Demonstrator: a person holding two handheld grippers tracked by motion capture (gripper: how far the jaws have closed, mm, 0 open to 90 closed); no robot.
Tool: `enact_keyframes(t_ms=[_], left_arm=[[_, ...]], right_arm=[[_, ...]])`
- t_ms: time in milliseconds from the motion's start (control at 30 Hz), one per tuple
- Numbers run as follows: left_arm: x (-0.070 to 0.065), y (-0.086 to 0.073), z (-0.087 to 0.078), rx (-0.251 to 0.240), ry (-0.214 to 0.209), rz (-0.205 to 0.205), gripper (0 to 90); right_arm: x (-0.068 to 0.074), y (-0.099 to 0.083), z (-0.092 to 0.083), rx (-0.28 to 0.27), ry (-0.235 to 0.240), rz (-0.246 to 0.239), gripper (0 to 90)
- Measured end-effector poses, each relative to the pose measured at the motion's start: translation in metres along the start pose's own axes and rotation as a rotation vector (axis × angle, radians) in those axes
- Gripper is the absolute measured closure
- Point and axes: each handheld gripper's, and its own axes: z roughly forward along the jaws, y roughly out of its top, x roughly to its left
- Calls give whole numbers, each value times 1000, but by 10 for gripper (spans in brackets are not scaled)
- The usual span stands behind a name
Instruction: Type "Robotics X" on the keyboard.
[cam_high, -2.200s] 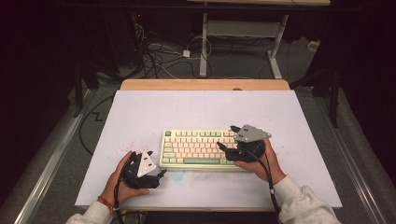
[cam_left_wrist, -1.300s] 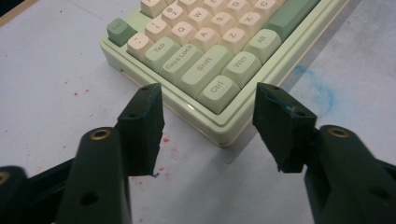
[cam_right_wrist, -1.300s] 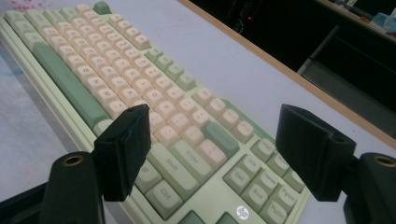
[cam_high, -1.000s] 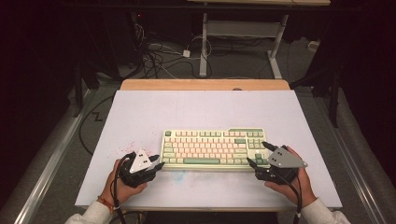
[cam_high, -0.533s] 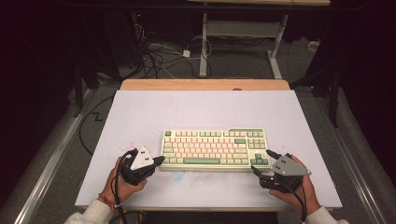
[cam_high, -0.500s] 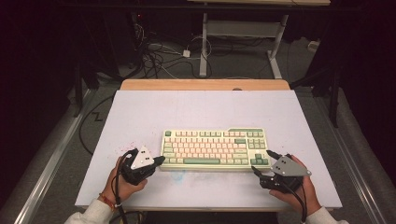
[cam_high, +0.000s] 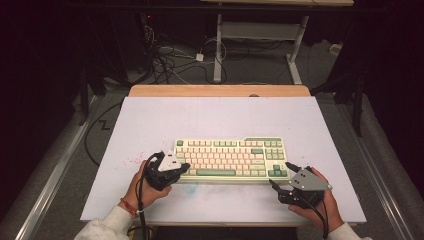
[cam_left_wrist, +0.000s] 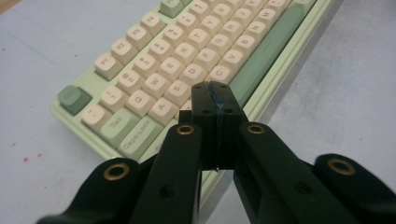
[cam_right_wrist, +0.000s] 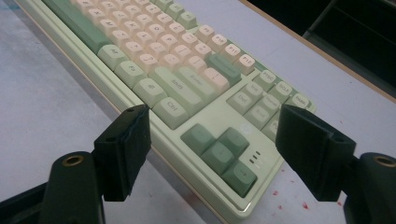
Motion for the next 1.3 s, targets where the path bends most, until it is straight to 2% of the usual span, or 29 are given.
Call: enact_keyframes(t_ms=[400,700,933,1067,1300], left_arm=[[0,25,27,43,-32,13,874],[-3,35,45,86,-41,31,869],[-3,36,49,88,-27,30,867],[-4,33,55,125,-24,45,874],[-4,36,49,97,-7,53,865]], right_arm=[[2,0,1,3,9,-7,268],[2,-1,2,10,12,-12,268],[2,-2,2,17,13,-14,268],[2,-2,3,24,17,-23,267],[3,-2,3,24,17,-26,266]])
